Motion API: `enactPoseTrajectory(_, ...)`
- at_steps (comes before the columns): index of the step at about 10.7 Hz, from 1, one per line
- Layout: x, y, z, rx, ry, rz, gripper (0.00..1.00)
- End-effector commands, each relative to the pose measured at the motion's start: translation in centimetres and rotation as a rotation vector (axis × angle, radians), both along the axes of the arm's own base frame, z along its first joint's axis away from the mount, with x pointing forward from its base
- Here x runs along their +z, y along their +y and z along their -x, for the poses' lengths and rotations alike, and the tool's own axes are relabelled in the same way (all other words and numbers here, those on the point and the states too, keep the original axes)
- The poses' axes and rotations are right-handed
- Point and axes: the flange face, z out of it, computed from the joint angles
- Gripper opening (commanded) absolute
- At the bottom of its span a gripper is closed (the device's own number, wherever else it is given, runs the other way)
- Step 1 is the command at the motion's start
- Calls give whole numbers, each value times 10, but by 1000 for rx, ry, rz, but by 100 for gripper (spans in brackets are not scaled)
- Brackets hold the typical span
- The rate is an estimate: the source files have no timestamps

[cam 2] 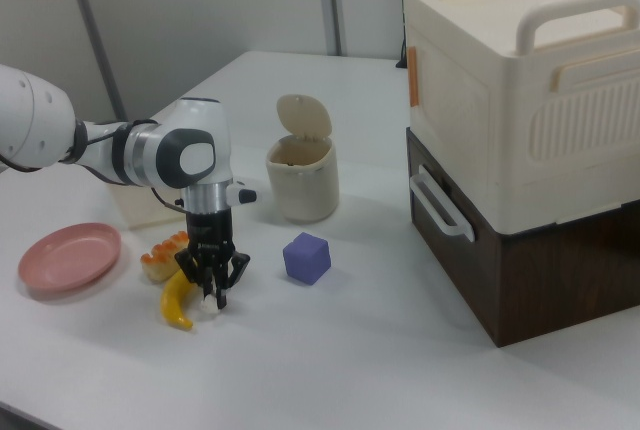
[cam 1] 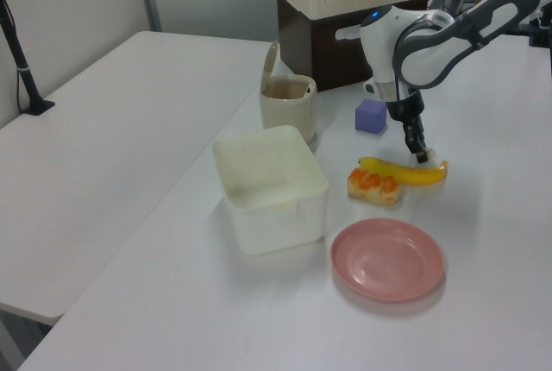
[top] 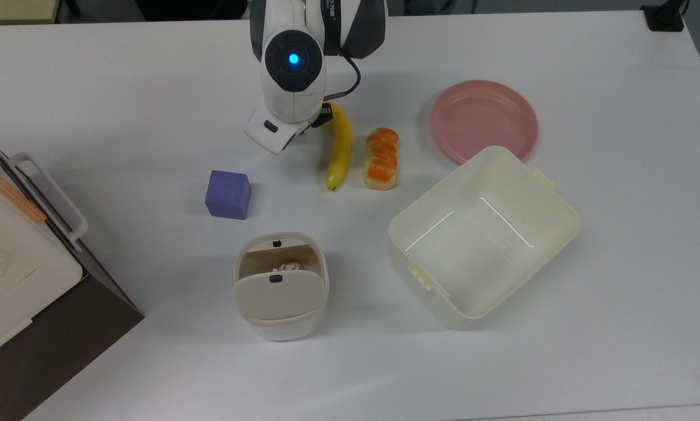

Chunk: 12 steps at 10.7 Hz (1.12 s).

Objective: Grab it up and put it in the trash

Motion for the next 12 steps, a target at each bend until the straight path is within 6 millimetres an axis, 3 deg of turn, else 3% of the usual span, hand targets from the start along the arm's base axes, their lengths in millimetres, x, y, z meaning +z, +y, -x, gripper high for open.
enactPoseTrajectory(1,60,-7,-15,63,-118,-14,13)
enactPoseTrajectory(3,104,-19,-42,61,-228,-13,13)
enactPoseTrajectory(6,191,-55,-92,-60,-577,-89,14)
enactPoseTrajectory(7,204,-57,-100,-86,-689,-103,14)
enactPoseTrajectory(9,217,-58,-116,-145,-879,-94,14)
enactPoseTrajectory(11,205,-48,-133,-220,-977,-95,21)
enactPoseTrajectory(12,199,-41,-146,-263,-1027,-103,41)
